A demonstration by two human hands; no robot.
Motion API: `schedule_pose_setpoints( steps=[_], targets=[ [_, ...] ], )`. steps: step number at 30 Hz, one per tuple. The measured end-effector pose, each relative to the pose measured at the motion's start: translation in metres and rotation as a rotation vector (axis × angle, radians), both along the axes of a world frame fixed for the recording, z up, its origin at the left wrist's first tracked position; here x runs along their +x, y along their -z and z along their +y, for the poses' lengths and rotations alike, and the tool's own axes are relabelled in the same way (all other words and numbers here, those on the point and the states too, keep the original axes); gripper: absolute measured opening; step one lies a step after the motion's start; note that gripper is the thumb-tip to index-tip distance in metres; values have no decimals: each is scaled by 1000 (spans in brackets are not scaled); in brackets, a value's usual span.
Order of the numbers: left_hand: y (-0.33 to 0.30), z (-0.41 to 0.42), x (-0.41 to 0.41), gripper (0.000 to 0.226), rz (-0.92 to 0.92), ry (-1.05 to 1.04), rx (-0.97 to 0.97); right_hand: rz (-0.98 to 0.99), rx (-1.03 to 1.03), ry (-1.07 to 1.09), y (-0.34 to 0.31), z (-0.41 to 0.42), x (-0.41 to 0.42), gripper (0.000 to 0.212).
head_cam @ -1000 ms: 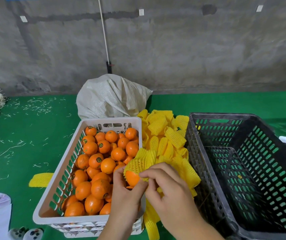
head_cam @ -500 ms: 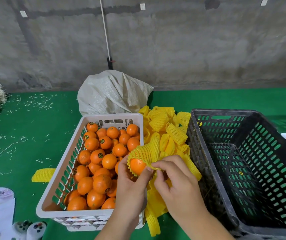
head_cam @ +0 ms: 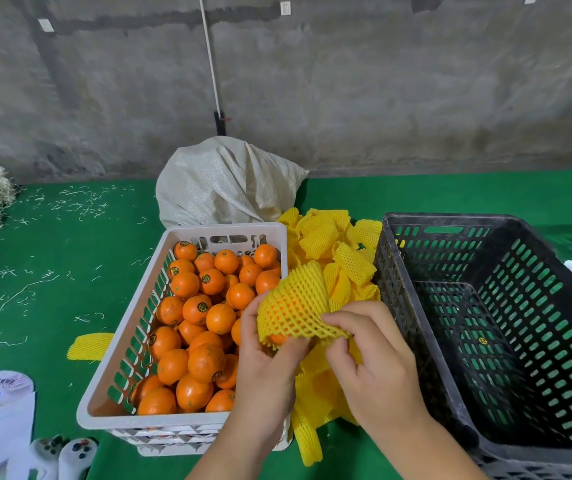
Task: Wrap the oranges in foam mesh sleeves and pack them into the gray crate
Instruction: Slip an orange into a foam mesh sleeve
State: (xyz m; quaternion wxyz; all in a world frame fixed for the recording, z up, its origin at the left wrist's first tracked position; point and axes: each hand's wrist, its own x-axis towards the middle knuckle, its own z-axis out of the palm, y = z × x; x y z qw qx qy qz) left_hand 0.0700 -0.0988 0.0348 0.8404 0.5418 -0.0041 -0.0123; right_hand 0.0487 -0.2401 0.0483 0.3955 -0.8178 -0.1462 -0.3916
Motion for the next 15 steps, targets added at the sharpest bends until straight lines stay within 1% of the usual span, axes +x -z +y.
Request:
schedule_pose_setpoints(
  steps=[2,3,4,5,6,7,9,10,11,12,13,15],
  targets=[
    [0,-5,0,55,23,-97,-20,-35,-96,-21,-3,6,-3,23],
    [1,-8,0,54,35,-122,-20,13,-118,-48,-2,10,-5,23],
    [2,-9,1,55,49,-139,-12,98,-99,-87,-2,13,-7,23],
    [3,-9,1,55,52,-154,-4,201,-23,-127,-3,16,-9,22],
    [3,-7,0,57,36,-169,34,305,120,-157,-6,18,-12,21],
    [4,-5,0,61,8,-184,110,406,315,-178,-10,18,-14,23],
    [4,-2,-2,76,-100,-167,316,629,664,-230,-18,17,-11,45],
    [4,-3,-4,81,-181,-134,401,736,765,-315,-19,17,-8,55],
    [5,-5,-6,85,-276,-88,490,789,818,-396,-20,19,-5,62],
    [7,-7,-7,89,-380,-39,600,792,837,-433,-18,20,-3,65],
    [11,-8,-8,93,-467,27,701,772,856,-429,-16,20,0,66],
    [13,-6,-3,100,-533,194,831,742,945,-378,-10,13,3,69]
  ],
)
